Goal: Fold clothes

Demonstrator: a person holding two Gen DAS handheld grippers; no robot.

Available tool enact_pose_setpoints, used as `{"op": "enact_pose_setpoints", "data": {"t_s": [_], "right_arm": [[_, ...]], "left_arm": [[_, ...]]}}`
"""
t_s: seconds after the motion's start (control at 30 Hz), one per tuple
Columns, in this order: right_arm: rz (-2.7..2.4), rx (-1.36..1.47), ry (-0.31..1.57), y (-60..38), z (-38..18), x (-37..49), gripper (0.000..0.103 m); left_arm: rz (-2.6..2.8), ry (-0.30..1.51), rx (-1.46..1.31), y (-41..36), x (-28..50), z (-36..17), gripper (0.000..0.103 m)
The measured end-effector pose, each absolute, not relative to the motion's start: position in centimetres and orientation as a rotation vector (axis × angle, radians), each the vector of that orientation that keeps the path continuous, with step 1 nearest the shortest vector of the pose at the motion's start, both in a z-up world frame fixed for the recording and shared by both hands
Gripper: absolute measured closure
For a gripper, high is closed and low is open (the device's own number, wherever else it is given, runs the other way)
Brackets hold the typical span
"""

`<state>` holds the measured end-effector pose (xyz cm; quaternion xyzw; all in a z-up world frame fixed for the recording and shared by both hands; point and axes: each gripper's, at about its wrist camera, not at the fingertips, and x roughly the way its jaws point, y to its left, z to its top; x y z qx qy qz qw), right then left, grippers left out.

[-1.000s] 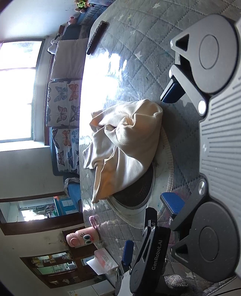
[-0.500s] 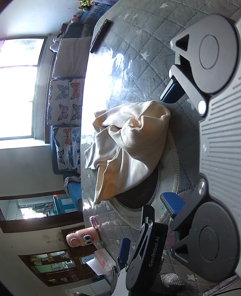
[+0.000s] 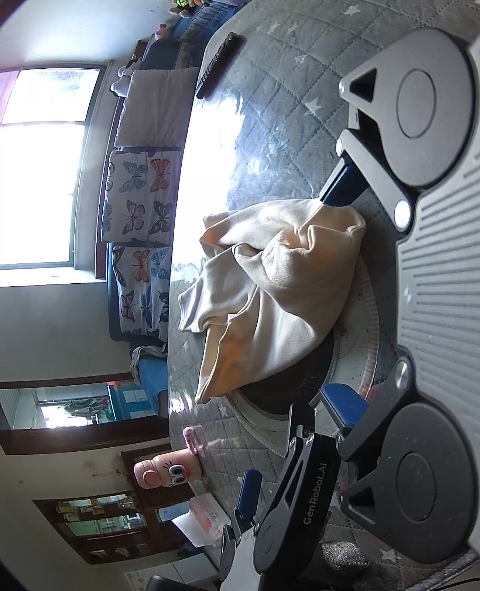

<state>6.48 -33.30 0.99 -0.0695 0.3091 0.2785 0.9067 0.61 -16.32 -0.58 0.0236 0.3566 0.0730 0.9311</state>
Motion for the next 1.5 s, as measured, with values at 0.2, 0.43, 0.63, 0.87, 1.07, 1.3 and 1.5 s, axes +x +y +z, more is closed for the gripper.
{"op": "enact_pose_setpoints", "data": {"t_s": [0.2, 0.43, 0.63, 0.87, 1.07, 1.3, 1.5], "right_arm": [[0.582, -0.155, 0.627, -33.1, 1.4, 7.1, 0.0], [0.596, -0.166, 0.633, -32.0, 1.6, 9.4, 0.009], [0.605, -0.171, 0.652, -31.0, 1.4, 12.1, 0.019], [0.64, -0.126, 0.717, -29.7, 0.8, 16.2, 0.043], [0.663, -0.133, 0.74, -28.6, 0.1, 17.6, 0.086], [0.734, -0.129, 0.681, -28.6, 1.4, 15.0, 0.101], [0.895, -0.18, 0.614, -27.6, 3.3, 9.9, 0.103]], "left_arm": [[0.141, 0.736, 0.057, -17.4, 4.3, 0.8, 0.0], [0.132, 0.736, 0.059, -15.9, 5.4, 1.6, 0.0], [0.124, 0.733, 0.051, -12.3, 5.8, 2.1, 0.0], [0.1, 0.73, 0.051, -6.8, 7.2, 2.0, 0.0], [0.099, 0.712, 0.046, -3.3, 7.5, 2.5, 0.0], [0.118, 0.675, 0.034, 0.0, 7.4, 3.9, 0.0], [0.137, 0.643, 0.022, 2.3, 7.1, 5.2, 0.0]]}}
